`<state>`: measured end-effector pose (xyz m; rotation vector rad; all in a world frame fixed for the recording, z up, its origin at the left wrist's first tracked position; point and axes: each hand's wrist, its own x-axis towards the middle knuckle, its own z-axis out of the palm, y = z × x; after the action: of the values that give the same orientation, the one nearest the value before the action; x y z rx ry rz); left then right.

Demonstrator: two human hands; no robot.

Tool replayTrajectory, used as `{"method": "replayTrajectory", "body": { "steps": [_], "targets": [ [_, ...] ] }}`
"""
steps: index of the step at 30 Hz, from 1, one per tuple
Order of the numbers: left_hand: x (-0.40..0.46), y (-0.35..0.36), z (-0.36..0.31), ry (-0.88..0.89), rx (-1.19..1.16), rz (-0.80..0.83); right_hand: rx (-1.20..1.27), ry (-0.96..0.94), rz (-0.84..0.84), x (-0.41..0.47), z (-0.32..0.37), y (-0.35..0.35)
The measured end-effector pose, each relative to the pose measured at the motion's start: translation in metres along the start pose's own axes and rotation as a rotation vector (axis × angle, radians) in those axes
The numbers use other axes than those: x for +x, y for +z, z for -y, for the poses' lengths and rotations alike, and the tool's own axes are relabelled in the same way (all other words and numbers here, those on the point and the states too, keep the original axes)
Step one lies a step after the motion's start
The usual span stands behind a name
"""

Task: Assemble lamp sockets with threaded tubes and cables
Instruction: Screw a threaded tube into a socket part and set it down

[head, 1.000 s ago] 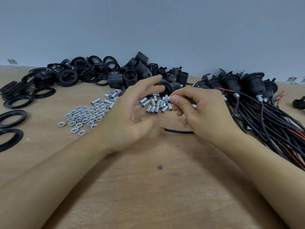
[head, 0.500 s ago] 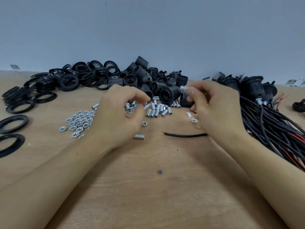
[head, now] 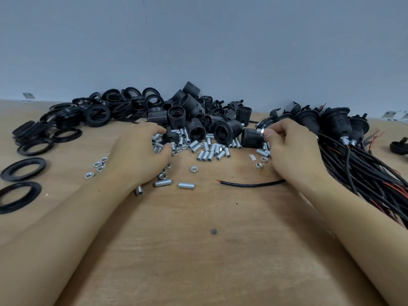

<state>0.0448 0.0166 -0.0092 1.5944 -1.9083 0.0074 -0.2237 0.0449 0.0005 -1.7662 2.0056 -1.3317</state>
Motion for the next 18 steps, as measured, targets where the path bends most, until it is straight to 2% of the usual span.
{"method": "replayTrajectory", "body": {
  "steps": [4, 12, 18],
  "targets": [
    [-0.0013, 0.0030, -0.0007, 0.012, -0.144, 0.008, 0.005, -0.009, 0.019, -0.0019, 0.0029, 0.0001],
    [0.0014, 0.0061, -0.0035, -0.082, -0.381, -0.066, 0.047, -0.048, 0.032, -0.0049, 0.0015, 0.0031],
    [0.0017, 0.0075, -0.0034, -0.058, -0.318, -0.034, 0.095, -0.052, 0.068, -0.0053, 0.0019, 0.0040]
  ]
}}
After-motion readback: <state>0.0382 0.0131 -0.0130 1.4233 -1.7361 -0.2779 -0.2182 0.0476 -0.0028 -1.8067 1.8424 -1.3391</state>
